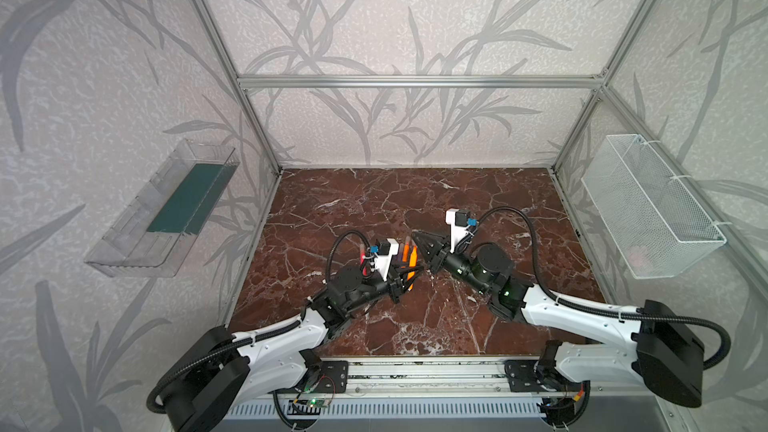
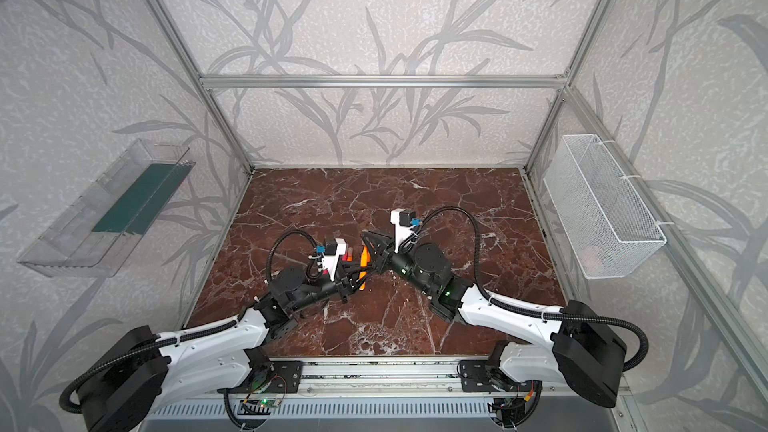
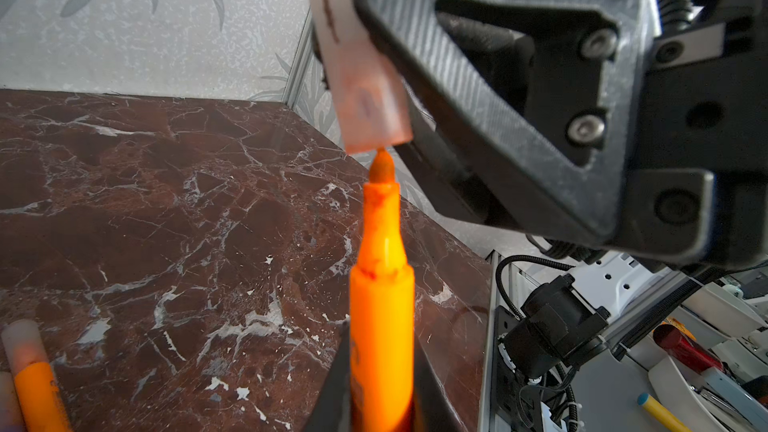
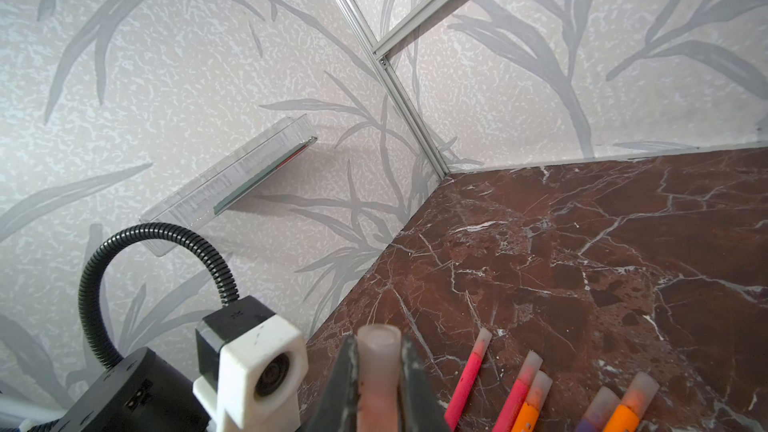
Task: Insert the pens into the pen caps
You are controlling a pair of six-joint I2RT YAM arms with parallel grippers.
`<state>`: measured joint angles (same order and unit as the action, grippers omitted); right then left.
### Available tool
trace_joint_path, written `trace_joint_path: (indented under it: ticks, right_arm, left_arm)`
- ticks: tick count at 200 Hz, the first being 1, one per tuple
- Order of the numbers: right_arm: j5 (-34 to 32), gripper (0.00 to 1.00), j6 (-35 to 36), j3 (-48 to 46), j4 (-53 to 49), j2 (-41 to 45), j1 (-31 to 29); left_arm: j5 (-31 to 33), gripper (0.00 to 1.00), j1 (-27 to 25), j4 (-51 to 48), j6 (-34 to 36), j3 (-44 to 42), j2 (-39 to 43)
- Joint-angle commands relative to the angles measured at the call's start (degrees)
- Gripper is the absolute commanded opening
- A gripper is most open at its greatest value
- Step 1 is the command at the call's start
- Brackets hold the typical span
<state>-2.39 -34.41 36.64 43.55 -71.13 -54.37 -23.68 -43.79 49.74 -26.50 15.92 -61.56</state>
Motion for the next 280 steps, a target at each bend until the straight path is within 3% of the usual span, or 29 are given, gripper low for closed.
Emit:
trace_joint_path:
  ticks: [1, 59, 125, 178, 202, 227, 264, 280]
  right_arm:
    - [0.8, 0.00, -0.4, 0.5, 3.2, -0.2, -0.6]
    - [0.5, 0.00, -0.6, -5.3, 7.2, 1.0, -1.1]
    - [-2.6, 0.00, 4.2, -10.6, 11.6, 0.8, -6.7]
    - [-8.7, 0.39, 5.7, -12.7, 3.9, 8.8, -6.8]
    - [-12.4, 0.42, 7.5, -13.1, -0.5, 16.2, -6.6]
    - [-10.6, 0.44, 10.5, -9.2, -8.5, 20.8, -6.6]
    - [-12.3, 0.58, 7.9, 0.7, -20.7, 15.2, -6.6]
    - [-13.3, 0.59, 5.5, 5.0, -25.4, 10.7, -6.6]
  left_arm:
    - [1.1, 0.00, -0.2, 1.6, 1.1, 0.1, 1.3]
    - [5.9, 0.00, -0.1, 0.3, -0.5, -1.0, 3.5]
    - [7.0, 0.00, -0.1, 0.5, -1.0, -1.6, 4.4]
    - [6.2, 0.00, -0.1, 0.2, -0.9, -1.7, 4.9]
    - [5.9, 0.00, -0.1, 0.2, -0.8, -1.6, 4.7]
    - [5.0, 0.00, -0.2, 0.1, -0.6, -1.2, 4.2]
    - [2.9, 0.00, -0.2, 0.1, 0.6, -0.5, 3.2]
    - [2.2, 0.00, -0.2, -0.1, 1.2, -0.2, 2.8]
